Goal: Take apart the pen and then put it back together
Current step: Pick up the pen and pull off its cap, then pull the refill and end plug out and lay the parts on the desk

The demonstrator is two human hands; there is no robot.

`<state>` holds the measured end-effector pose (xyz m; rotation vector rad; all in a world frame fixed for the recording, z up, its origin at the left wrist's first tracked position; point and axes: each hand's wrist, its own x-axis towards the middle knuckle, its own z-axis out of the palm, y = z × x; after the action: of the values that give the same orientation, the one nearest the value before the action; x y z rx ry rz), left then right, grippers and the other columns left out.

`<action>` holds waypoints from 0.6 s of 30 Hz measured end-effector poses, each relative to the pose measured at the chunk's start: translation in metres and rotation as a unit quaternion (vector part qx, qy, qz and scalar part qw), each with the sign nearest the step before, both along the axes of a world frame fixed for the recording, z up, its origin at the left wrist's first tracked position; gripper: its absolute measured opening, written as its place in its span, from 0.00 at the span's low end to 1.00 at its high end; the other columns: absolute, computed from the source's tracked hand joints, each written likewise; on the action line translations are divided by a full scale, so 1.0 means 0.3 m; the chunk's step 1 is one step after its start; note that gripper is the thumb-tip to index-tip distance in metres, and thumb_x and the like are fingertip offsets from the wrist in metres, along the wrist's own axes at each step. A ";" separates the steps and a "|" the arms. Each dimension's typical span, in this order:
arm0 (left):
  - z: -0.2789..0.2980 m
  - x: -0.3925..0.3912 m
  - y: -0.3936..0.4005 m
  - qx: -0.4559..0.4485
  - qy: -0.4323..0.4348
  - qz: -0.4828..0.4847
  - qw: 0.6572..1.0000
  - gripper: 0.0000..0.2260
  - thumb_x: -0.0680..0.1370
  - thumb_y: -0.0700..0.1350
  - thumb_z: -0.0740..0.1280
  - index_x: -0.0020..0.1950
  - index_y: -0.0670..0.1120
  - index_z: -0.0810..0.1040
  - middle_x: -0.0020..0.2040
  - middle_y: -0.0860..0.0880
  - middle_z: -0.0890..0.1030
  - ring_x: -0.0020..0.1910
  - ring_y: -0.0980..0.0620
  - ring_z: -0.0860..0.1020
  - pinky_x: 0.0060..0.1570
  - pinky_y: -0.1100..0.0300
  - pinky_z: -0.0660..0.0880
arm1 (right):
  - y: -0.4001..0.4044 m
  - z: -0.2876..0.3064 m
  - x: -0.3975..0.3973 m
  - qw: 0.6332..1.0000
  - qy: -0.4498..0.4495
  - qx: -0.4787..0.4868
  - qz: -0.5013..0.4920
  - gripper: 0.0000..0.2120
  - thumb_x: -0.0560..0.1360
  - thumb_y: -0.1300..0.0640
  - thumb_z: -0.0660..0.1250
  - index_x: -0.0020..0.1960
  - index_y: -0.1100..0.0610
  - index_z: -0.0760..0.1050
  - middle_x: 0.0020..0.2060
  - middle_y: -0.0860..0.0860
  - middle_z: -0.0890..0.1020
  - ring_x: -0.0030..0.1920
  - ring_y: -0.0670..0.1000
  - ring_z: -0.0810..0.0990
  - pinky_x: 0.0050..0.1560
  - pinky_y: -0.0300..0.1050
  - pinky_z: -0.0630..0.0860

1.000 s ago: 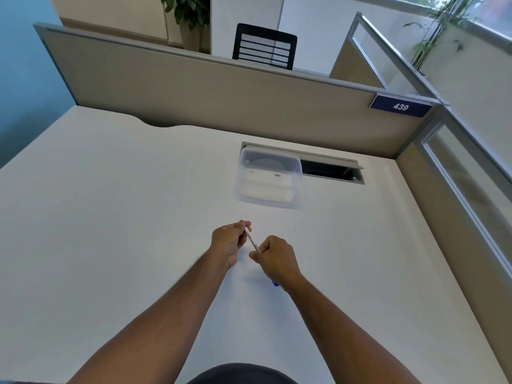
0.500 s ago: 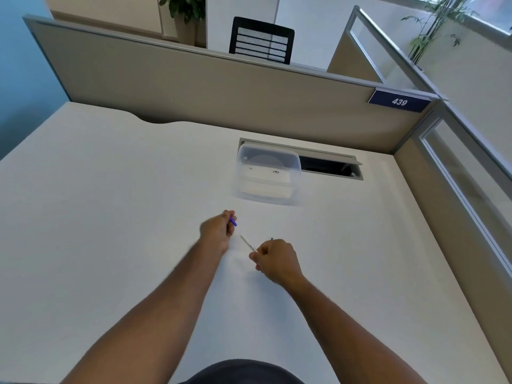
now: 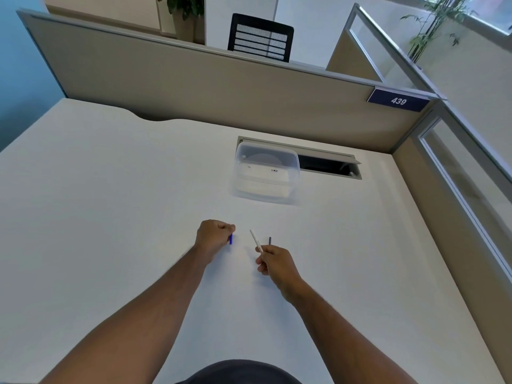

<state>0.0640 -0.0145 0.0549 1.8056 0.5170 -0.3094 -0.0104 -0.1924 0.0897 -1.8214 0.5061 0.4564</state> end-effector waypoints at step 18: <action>-0.048 -0.055 -0.018 0.213 -0.120 -0.116 0.963 0.10 0.76 0.39 0.67 0.35 0.42 0.81 0.37 0.46 0.86 0.40 0.46 0.82 0.43 0.54 0.78 | -0.036 -0.010 -0.006 0.994 -0.099 -0.031 0.040 0.19 0.81 0.70 0.57 0.56 0.52 0.81 0.51 0.47 0.85 0.53 0.48 0.83 0.50 0.33 0.78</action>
<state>0.0475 -0.0198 0.0406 2.2928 0.2063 -0.1391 -0.0123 -0.2030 0.0868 -1.9277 0.3147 0.3115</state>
